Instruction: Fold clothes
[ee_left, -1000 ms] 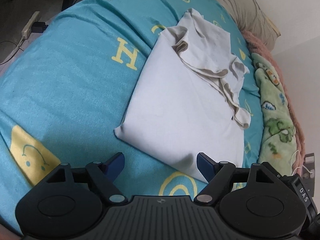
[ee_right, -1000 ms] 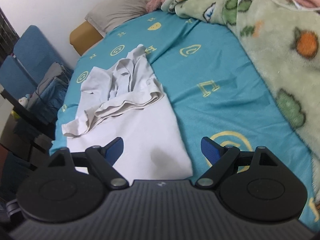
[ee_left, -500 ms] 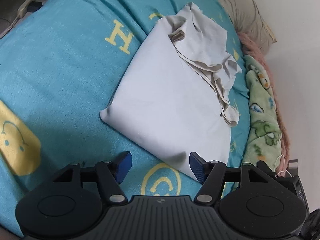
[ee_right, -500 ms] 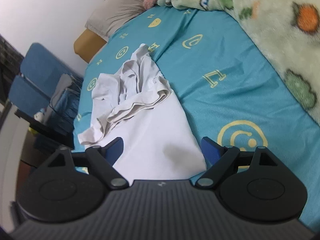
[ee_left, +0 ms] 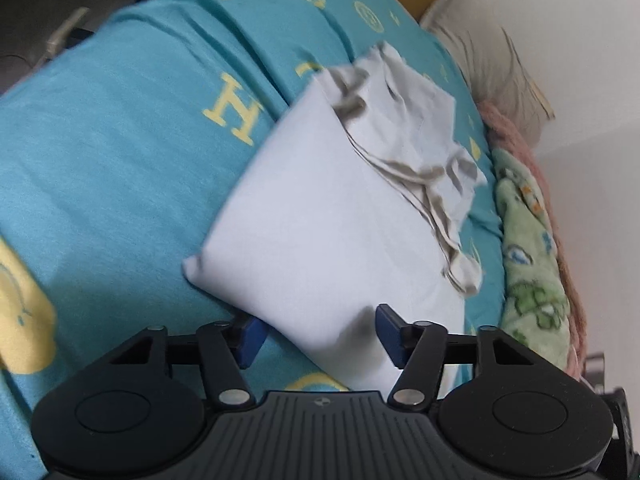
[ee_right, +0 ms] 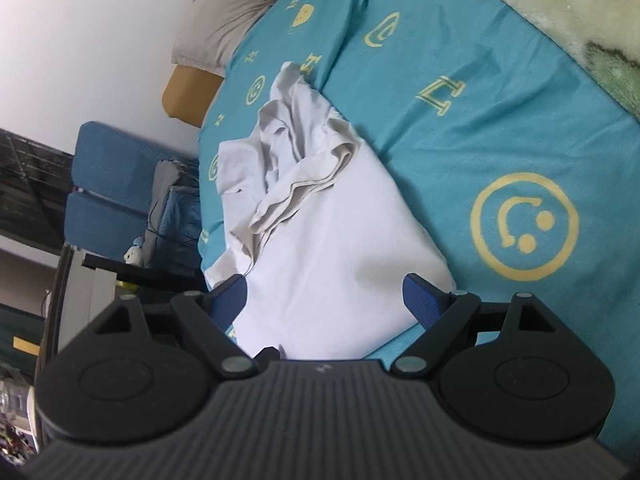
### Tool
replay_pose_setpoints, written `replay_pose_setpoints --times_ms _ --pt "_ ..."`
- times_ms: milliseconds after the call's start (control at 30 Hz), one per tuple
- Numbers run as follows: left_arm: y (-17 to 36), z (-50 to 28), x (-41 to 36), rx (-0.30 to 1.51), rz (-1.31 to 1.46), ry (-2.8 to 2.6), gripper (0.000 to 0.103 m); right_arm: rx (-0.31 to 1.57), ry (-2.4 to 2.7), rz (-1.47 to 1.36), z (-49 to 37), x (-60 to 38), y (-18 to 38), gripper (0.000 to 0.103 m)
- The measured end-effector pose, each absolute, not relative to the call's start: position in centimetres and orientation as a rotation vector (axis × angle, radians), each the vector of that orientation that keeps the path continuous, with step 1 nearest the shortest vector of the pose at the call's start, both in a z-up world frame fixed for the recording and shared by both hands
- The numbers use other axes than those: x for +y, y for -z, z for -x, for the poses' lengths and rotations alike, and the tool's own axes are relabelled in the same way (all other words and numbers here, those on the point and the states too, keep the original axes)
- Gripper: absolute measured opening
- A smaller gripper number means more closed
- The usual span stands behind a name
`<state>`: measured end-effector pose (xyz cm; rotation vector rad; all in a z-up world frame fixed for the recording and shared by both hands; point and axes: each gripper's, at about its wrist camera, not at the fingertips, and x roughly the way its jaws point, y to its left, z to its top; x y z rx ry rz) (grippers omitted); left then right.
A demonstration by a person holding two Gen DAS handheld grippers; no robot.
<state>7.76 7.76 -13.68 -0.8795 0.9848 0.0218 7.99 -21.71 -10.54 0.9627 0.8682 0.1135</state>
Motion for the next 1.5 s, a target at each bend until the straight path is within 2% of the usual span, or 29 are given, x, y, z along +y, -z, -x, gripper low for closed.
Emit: replay_pose_setpoints --times_ms 133,167,200,267,367,533,633,767,833,900,967,1000,1033,1067,1267,1500 --pt "13.6 -7.2 9.1 0.944 0.916 -0.099 0.048 0.829 -0.138 -0.994 -7.6 -21.8 10.2 0.087" --pt "13.6 -7.1 9.4 0.939 0.920 -0.113 0.040 0.824 -0.154 -1.019 -7.5 -21.7 10.2 0.088" --pt "13.6 -7.0 9.6 0.934 0.930 -0.119 0.036 0.822 -0.173 -1.046 -7.4 -21.7 10.2 0.088" --pt "13.4 -6.9 9.7 0.921 0.935 -0.119 0.020 0.840 -0.231 -1.110 -7.3 -21.3 10.7 0.088" --pt "12.6 -6.8 9.7 0.876 0.935 -0.089 0.009 0.901 -0.328 -1.222 -7.5 -20.1 12.1 0.088" --pt "10.9 -6.5 9.5 0.792 0.918 -0.042 0.006 0.995 -0.395 -1.389 -8.3 -18.1 15.3 0.087" --pt "10.4 -6.3 9.6 0.766 0.929 -0.032 0.006 0.984 -0.341 -1.424 -8.5 -18.2 16.4 0.087" --pt "10.2 -6.0 10.0 0.751 0.950 -0.030 0.006 0.915 -0.193 -1.476 -8.2 -20.0 17.3 0.078" --pt "10.1 -5.9 10.1 0.745 0.955 -0.027 0.006 0.875 -0.101 -1.488 -7.7 -21.0 17.5 0.068" --pt "9.9 -5.7 10.1 0.739 0.957 -0.022 0.006 0.839 -0.028 -1.501 -7.3 -21.9 17.7 0.064" --pt "9.8 -5.7 10.2 0.739 0.962 -0.017 0.006 0.809 0.026 -1.520 -6.9 -22.6 17.8 0.040" --pt "9.8 -5.7 10.3 0.737 0.963 -0.015 0.006 0.799 0.036 -1.528 -6.8 -22.8 17.8 0.035" --pt "9.7 -5.7 10.3 0.735 0.964 -0.012 0.006 0.788 0.035 -1.520 -6.8 -22.9 17.7 0.026" --pt "9.7 -5.7 10.4 0.736 0.967 -0.012 0.006 0.778 0.035 -1.508 -6.8 -22.9 17.4 0.022" --pt "9.7 -5.3 11.0 0.742 0.995 -0.008 0.006 0.744 0.036 -1.385 -6.3 -23.1 15.9 0.012" --pt "9.4 -5.7 11.2 0.732 0.988 -0.006 0.005 0.684 -0.002 -1.255 -6.2 -23.1 14.5 0.009"
